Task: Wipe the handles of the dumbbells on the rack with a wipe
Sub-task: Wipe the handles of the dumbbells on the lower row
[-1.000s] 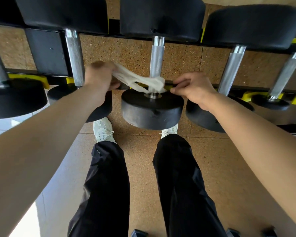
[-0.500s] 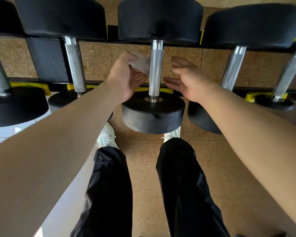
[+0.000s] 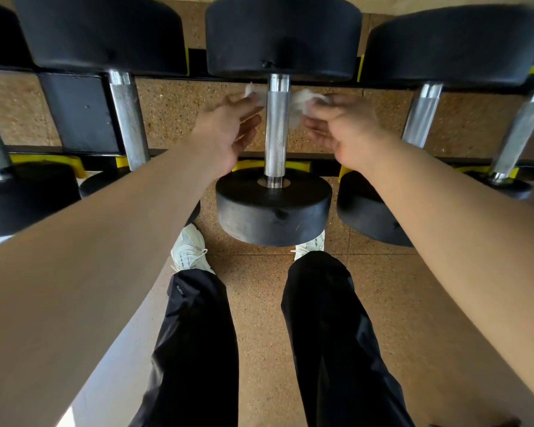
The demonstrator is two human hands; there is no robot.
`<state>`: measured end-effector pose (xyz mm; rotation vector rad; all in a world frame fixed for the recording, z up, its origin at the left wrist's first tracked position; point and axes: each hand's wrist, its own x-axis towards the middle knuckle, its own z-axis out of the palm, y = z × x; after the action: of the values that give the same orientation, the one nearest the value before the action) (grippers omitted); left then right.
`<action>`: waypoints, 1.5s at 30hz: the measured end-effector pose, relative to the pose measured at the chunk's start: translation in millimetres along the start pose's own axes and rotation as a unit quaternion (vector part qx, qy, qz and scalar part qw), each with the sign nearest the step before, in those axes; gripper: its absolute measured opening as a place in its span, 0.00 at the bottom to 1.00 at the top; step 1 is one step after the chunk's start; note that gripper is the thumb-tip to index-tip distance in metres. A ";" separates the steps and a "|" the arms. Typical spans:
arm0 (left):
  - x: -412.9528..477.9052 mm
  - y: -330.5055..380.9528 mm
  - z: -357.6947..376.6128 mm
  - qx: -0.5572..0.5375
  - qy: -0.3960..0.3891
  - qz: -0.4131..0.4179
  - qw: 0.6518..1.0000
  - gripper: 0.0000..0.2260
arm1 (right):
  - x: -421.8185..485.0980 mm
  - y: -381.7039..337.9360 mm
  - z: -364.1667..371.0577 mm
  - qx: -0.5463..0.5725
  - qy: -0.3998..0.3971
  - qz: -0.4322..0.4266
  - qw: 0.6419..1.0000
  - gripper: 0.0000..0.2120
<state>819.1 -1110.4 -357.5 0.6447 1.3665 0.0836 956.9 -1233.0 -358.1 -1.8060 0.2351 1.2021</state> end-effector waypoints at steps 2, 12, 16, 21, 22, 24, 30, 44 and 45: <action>-1.2 1.8 11.7 0.003 -0.020 -0.022 1.000 0.08 | -0.8 -5.9 0.4 0.160 0.022 0.055 0.985 0.10; -13.3 2.0 0.7 -0.070 -0.011 -0.021 0.997 0.10 | -11.8 -10.1 29.1 0.185 0.017 0.079 0.979 0.07; -14.1 0.6 23.0 0.077 0.000 0.006 0.997 0.07 | -14.6 0.5 -9.4 0.197 0.007 0.046 0.979 0.13; -16.0 1.1 -20.8 0.213 -0.032 0.038 0.976 0.03 | -10.6 7.9 12.2 -0.027 0.004 -0.006 1.000 0.06; -17.5 -1.1 -29.5 0.221 -0.033 0.038 0.974 0.04 | -9.4 8.6 19.7 -0.072 0.009 -0.023 0.997 0.04; -20.4 -6.2 -35.4 0.233 -0.028 0.038 0.971 0.04 | -6.7 11.4 22.5 -0.106 0.002 -0.040 0.994 0.02; -22.2 -14.1 -15.6 0.353 -0.094 0.079 0.927 0.08 | -12.5 25.4 -27.2 -0.174 -0.026 -0.030 0.984 0.03; -26.8 -26.7 -41.1 0.547 -0.139 0.089 0.821 0.06 | -29.2 19.6 -26.8 -0.506 -0.125 -0.057 0.852 0.11; -28.2 -26.9 -40.8 0.542 -0.134 0.083 0.826 0.08 | -28.2 20.1 -24.2 -0.499 -0.127 -0.060 0.855 0.11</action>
<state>766.7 -1129.0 -347.9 1.6573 0.9848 -0.6796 946.0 -1271.6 -344.9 -2.4131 -0.7985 1.5989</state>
